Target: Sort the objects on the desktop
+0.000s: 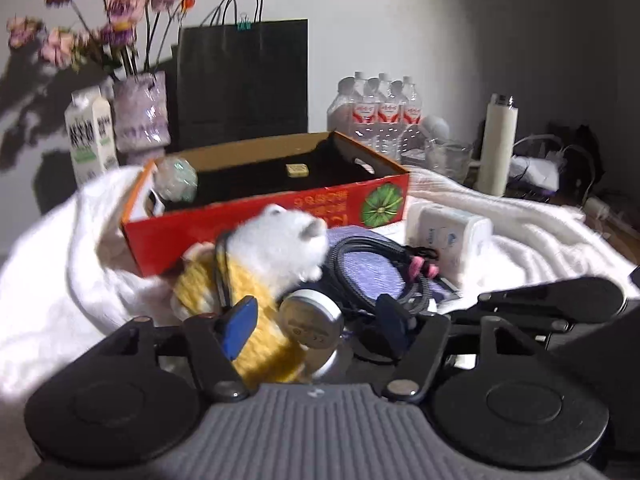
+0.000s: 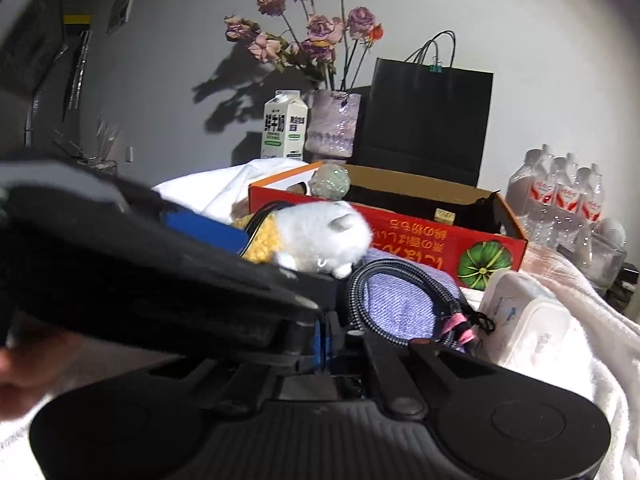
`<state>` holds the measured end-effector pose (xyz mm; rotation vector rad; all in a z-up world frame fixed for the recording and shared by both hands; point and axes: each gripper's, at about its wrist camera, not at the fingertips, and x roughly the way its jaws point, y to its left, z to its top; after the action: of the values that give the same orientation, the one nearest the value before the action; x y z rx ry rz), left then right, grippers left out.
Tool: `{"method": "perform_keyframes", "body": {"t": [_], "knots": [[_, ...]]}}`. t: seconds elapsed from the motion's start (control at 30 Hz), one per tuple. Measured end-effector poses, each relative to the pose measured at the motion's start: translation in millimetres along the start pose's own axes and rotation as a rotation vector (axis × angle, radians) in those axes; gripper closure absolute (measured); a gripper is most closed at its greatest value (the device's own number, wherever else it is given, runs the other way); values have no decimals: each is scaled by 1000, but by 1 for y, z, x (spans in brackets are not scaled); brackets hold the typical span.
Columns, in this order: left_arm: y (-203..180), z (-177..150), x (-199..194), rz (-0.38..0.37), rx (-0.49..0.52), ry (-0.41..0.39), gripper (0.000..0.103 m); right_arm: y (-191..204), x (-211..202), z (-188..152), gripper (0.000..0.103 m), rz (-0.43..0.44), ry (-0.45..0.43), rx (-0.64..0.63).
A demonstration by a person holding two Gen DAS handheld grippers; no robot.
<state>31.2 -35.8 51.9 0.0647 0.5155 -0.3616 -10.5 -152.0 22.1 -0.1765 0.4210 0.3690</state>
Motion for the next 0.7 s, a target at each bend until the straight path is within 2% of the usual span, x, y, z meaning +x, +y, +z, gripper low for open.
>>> {"method": "perform_keyframes", "body": {"t": [0.1,0.17,0.2,0.23,0.3,0.37,0.47,0.5,0.57,0.63,0.7], "knots": [[13,-4,4,-93,-95,-18,30,2,-5,-3,101,37,1,8],[18,-6,10,-143,-142,-1,30,7,-8,-5,101,36,-1,-5],[19,-7,12,-152,-163,10,37,9,-9,-6,101,36,-3,-12],[21,-8,14,-150,-178,15,51,10,-11,-6,101,36,-5,-13],[24,-9,18,-127,-223,55,69,10,-13,-7,102,41,-1,-9],[35,-13,17,-159,-320,62,72,9,-14,-8,102,43,16,15],[43,-20,11,-186,-396,56,73,5,-17,-10,102,39,21,60],[43,-23,9,-171,-398,44,84,2,-18,-10,102,44,25,90],[43,-24,6,-148,-396,48,92,-4,-17,-14,102,5,43,145],[46,-29,4,-169,-417,53,92,-15,-19,-17,102,-16,52,211],[43,-30,-2,-138,-404,48,92,-26,-20,-22,102,-5,53,281]]}}
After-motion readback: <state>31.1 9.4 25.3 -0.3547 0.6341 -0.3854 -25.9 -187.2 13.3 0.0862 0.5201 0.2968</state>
